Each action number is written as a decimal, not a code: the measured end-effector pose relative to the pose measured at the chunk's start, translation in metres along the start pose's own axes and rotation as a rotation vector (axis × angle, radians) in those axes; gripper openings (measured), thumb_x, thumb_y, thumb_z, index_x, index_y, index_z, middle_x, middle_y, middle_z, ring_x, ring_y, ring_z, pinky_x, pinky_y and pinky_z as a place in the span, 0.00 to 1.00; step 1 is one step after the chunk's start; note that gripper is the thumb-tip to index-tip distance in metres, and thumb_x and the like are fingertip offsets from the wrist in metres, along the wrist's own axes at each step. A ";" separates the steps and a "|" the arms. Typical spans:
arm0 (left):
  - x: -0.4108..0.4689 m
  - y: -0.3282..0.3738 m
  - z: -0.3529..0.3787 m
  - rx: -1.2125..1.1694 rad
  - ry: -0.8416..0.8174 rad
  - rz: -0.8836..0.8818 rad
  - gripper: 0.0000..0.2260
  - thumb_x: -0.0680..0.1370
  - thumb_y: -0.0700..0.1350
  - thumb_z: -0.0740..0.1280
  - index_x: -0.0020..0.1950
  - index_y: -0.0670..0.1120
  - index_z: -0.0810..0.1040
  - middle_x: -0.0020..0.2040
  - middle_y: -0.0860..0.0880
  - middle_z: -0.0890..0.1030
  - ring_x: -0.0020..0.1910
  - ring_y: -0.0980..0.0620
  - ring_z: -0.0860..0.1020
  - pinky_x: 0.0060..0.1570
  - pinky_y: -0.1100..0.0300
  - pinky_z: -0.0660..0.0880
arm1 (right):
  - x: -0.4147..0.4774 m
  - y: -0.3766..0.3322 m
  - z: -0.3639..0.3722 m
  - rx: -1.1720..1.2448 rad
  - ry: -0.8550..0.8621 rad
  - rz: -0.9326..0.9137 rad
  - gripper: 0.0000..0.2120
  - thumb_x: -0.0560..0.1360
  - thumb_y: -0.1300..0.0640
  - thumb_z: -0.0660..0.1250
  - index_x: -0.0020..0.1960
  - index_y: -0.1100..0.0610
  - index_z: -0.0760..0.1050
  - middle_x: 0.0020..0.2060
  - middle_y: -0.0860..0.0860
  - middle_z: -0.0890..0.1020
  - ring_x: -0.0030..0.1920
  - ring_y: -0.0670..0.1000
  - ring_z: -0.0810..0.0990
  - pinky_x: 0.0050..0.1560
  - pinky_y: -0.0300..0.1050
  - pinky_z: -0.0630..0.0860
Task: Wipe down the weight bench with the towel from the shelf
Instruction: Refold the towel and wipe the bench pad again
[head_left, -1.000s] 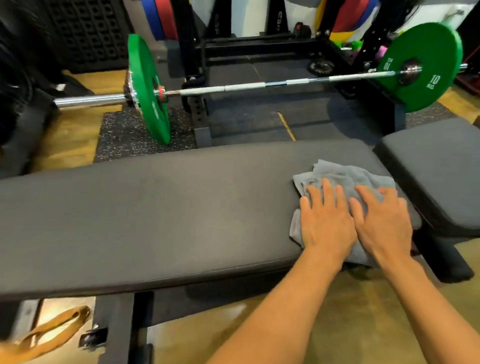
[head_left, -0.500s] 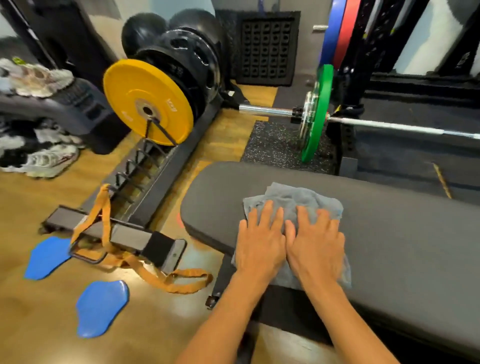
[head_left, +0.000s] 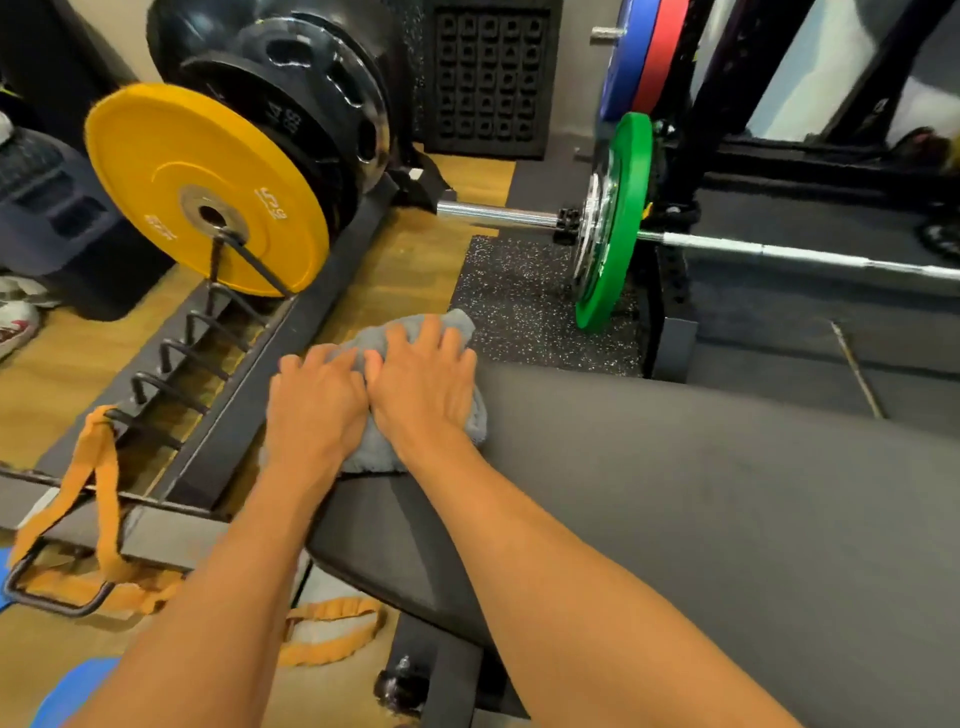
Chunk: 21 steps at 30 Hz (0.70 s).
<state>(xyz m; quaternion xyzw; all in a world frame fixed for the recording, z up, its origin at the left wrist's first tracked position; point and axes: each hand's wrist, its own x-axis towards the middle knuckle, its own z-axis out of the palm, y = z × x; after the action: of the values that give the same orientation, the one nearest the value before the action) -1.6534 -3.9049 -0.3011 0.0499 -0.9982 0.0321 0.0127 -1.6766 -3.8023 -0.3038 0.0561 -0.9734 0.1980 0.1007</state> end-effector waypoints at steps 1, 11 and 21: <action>0.001 0.002 -0.002 0.008 0.010 0.022 0.31 0.74 0.49 0.35 0.55 0.39 0.75 0.59 0.39 0.76 0.60 0.37 0.72 0.52 0.42 0.67 | 0.002 0.003 -0.001 0.011 0.011 -0.026 0.16 0.78 0.44 0.58 0.59 0.52 0.74 0.61 0.55 0.72 0.57 0.58 0.68 0.51 0.53 0.64; -0.062 0.225 -0.020 -0.195 0.174 0.073 0.25 0.76 0.48 0.49 0.64 0.38 0.74 0.63 0.33 0.74 0.52 0.32 0.72 0.46 0.40 0.68 | -0.051 0.212 -0.105 0.004 -0.023 0.016 0.20 0.79 0.43 0.60 0.68 0.48 0.70 0.64 0.57 0.68 0.60 0.61 0.68 0.55 0.53 0.67; -0.150 0.581 -0.040 -0.300 0.099 0.431 0.23 0.81 0.47 0.53 0.76 0.43 0.62 0.74 0.40 0.64 0.66 0.37 0.68 0.62 0.45 0.65 | -0.168 0.536 -0.267 -0.148 0.111 0.408 0.20 0.77 0.41 0.61 0.67 0.46 0.72 0.64 0.54 0.71 0.51 0.59 0.70 0.50 0.53 0.71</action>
<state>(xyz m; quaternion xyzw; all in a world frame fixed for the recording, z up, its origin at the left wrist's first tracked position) -1.5617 -3.3108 -0.3022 -0.1679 -0.9775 -0.1119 0.0619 -1.5468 -3.1944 -0.3002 -0.1607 -0.9694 0.1453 0.1158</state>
